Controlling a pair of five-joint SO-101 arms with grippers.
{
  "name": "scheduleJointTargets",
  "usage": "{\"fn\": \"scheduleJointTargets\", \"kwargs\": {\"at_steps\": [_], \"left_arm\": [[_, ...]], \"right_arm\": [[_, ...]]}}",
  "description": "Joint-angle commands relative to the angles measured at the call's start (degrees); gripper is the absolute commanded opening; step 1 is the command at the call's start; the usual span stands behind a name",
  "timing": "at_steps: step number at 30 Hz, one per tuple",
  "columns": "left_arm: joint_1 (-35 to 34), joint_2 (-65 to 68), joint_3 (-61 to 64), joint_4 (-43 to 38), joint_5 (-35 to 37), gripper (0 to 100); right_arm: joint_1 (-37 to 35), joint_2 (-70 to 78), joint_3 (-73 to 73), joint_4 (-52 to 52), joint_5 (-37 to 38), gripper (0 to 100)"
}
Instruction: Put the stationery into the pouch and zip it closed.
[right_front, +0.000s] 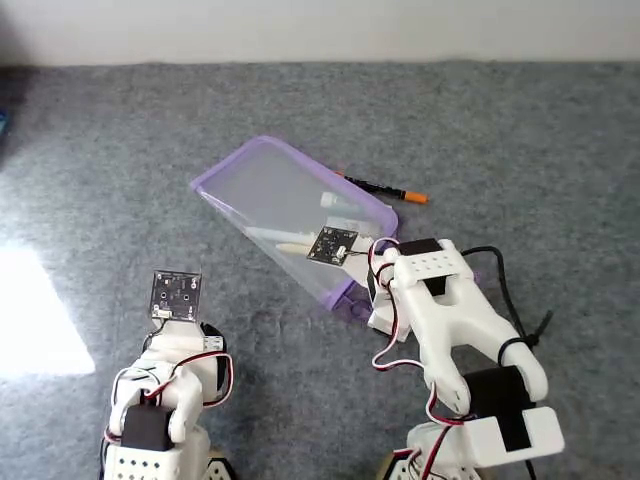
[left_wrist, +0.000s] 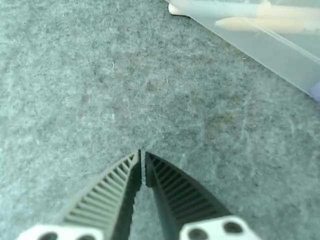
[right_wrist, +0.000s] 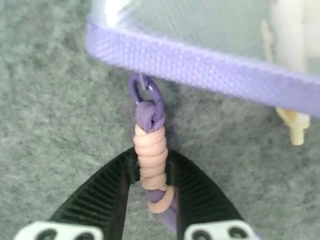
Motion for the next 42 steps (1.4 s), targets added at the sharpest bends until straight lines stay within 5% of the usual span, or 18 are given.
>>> {"fn": "scheduleJointTargets", "kwargs": {"at_steps": [1, 23, 31, 37, 42], "left_arm": [[-0.4, -0.8, -0.5, 0.4, -0.7, 2], [-0.4, -0.8, -0.5, 0.4, -0.7, 2], [-0.4, -0.8, -0.5, 0.4, -0.7, 2], [0.0, -0.8, -0.5, 0.4, -0.8, 2], [0.0, -0.8, -0.5, 0.4, -0.8, 2]], "right_arm": [[0.0, -0.3, -0.3, 0.4, 0.3, 0.8], [-1.9, -39.1, -0.3, 20.9, -12.8, 0.8], [-10.6, -49.4, -0.3, 24.2, -14.9, 0.8], [-18.9, -54.4, -0.4, 22.8, -8.4, 0.8], [-20.4, -54.5, -0.4, 18.0, -14.2, 0.8]]}}
